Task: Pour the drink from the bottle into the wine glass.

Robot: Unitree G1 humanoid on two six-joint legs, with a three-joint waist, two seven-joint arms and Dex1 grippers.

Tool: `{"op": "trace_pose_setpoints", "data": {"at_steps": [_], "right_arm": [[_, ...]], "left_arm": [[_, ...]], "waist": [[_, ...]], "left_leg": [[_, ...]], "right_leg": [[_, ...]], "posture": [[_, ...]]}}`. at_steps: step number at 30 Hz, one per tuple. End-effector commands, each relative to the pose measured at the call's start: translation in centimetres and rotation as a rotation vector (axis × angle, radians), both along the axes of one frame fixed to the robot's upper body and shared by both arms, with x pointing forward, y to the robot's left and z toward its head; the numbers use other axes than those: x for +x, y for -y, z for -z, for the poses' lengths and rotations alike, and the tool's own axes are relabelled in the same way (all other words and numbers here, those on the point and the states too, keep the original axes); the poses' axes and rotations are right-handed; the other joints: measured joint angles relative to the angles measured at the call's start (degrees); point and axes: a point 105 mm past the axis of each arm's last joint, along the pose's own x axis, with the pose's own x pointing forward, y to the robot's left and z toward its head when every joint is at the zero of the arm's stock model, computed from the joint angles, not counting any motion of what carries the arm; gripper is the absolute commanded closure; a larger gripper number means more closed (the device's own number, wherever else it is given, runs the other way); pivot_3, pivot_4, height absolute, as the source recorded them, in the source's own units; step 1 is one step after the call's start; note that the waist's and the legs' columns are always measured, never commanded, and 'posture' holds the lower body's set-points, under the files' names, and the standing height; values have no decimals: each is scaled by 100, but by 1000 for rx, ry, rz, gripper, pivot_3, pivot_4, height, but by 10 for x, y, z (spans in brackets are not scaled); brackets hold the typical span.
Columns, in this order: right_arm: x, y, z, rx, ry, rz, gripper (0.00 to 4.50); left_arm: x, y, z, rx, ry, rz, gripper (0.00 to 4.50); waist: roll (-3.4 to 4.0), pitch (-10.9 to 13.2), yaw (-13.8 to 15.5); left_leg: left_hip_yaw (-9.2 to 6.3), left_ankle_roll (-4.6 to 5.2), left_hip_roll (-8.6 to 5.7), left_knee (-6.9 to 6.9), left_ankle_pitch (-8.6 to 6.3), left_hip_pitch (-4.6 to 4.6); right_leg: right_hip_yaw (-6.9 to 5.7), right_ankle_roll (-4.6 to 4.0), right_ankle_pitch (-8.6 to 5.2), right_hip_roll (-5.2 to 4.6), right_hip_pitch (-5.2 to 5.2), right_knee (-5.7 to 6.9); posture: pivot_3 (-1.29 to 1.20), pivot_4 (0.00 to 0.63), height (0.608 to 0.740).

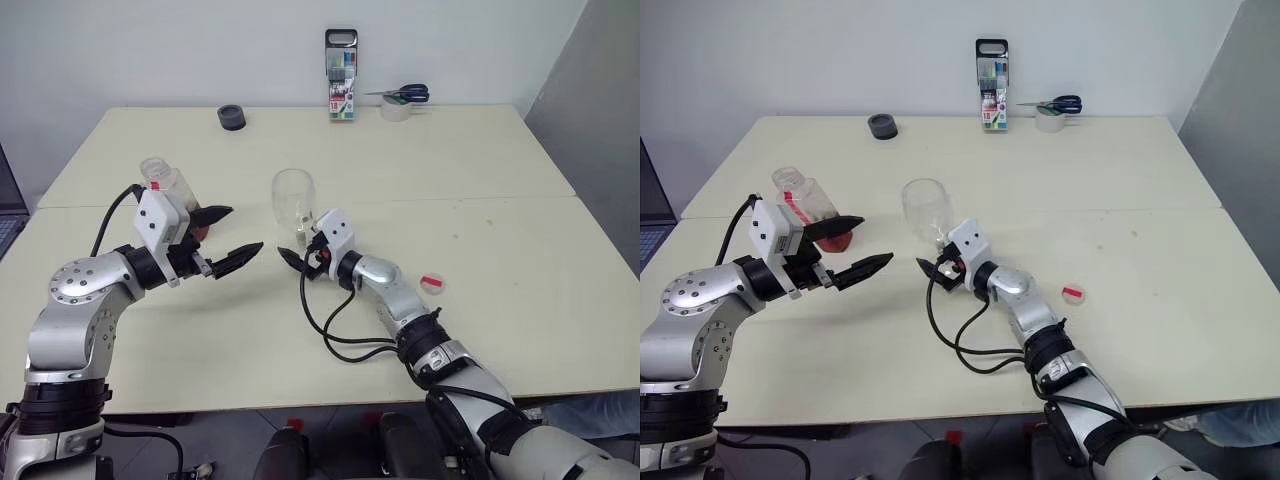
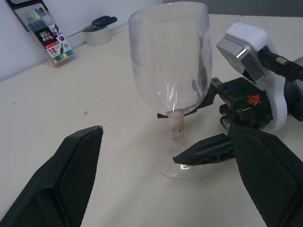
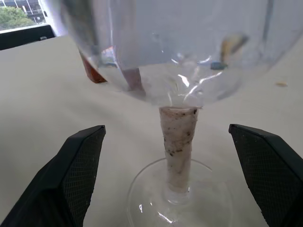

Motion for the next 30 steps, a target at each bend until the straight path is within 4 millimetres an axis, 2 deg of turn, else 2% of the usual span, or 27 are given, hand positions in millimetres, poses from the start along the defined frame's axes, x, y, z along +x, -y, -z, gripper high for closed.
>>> {"op": "trace_pose_setpoints", "data": {"at_steps": [1,8,12,15,19,24,30], "right_arm": [[-7,11,-10,-15,38,-19,43],[-16,46,0,-88,12,16,43],[-27,60,7,-141,-13,-1,43],[-45,66,7,-186,-3,-75,43],[-71,78,-10,-180,29,-171,43],[-96,94,-37,-142,53,-248,43],[-104,95,-63,-86,88,-237,43]], "left_arm": [[-3,6,-17,-12,60,9,0],[-4,6,-17,-50,73,-42,0],[-3,4,-6,-73,60,-97,0],[-2,-4,12,-82,35,-182,0],[1,-22,39,-80,22,-338,0],[7,-44,57,-96,50,-534,0],[14,-73,73,-152,21,-678,0]], "waist": [[0,0,12],[-1,0,15],[-1,-1,17],[-1,-1,22],[-1,0,57],[-2,-1,157],[-6,-3,195]], "left_leg": [[0,0,-1,0,0,0],[2,1,0,1,-1,0],[3,1,0,0,-1,0],[3,2,1,0,-1,-1],[2,2,-2,1,-1,-2],[-1,2,1,3,-1,-1],[-1,2,0,4,-1,-2]], "right_leg": [[0,0,0,-1,0,-1],[0,0,0,-1,3,-4],[1,0,0,-1,3,-6],[1,0,0,-2,4,-10],[0,0,0,-6,8,-18],[-4,1,-1,-4,13,-23],[-8,1,0,-5,19,-33]], "posture": [[0,150,740],[0,150,740],[0,150,740],[0,150,740],[0,150,740],[0,150,740],[0,150,740]]}}
